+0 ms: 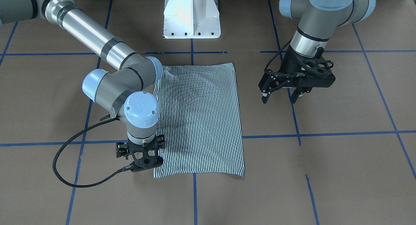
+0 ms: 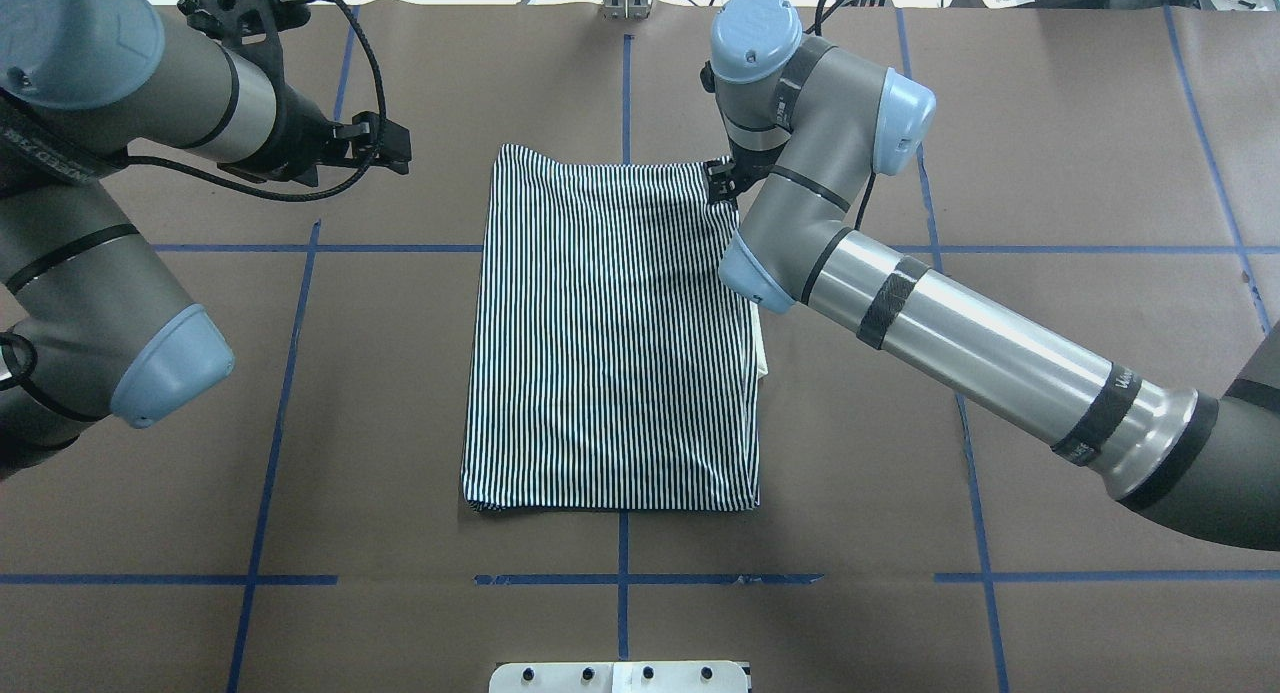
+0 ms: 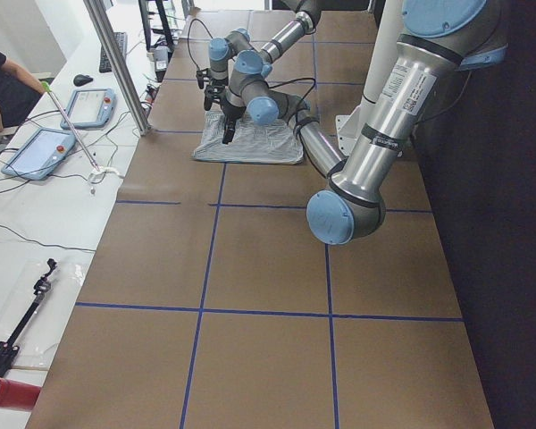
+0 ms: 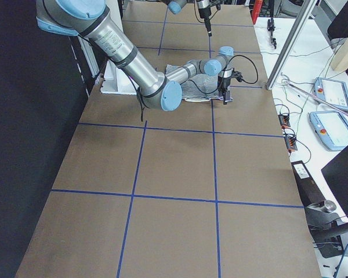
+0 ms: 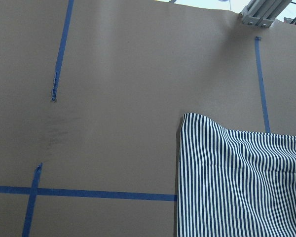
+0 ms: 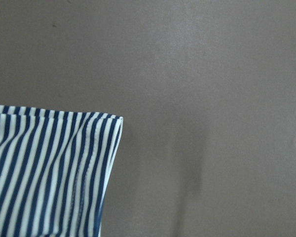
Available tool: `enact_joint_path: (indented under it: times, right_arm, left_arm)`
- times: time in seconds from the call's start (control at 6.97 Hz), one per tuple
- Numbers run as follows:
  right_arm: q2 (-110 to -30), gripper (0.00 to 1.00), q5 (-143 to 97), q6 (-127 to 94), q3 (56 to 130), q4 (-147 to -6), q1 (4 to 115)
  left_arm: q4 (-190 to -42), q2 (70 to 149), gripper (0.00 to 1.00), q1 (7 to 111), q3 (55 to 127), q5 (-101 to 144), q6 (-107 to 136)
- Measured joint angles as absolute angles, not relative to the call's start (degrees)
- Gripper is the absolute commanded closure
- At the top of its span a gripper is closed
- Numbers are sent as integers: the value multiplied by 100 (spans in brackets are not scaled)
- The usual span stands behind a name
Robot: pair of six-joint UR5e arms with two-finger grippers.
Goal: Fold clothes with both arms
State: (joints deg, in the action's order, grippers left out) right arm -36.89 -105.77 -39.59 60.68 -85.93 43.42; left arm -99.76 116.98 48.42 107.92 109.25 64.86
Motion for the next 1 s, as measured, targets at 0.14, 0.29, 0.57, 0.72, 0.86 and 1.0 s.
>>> enact_joint_path:
  times: [0.14, 0.29, 0.57, 0.72, 0.86, 1.0]
  right_arm:
    - [-3691, 0, -10569, -3950, 6081, -8589, 4369]
    - [-3670, 0, -10640, -3955, 6164, -8603, 4406]
    - [-3875, 0, -11072, -4113, 6694, -8643, 4439]
    - [-4282, 0, -11267, -4375, 7351, -8738, 4435]
    - [-4785, 0, -11401, -4684, 8235, -9019, 4398]
    - [-5224, 0, -11583, -5080, 9097, -9339, 4328]
  left_arm:
    - [-9976, 11698, 0, 4843, 10796, 10927, 6484]
    - [-9971, 11701, 0, 4843, 10802, 10935, 6490]
    - [-9893, 11709, 0, 4815, 10838, 11044, 6712]
    - [-9836, 11701, 0, 4698, 10873, 11169, 7100]
    - [-9807, 11687, 0, 4371, 10912, 11086, 7788]
    - [-9735, 11673, 0, 3880, 10927, 10770, 8597]
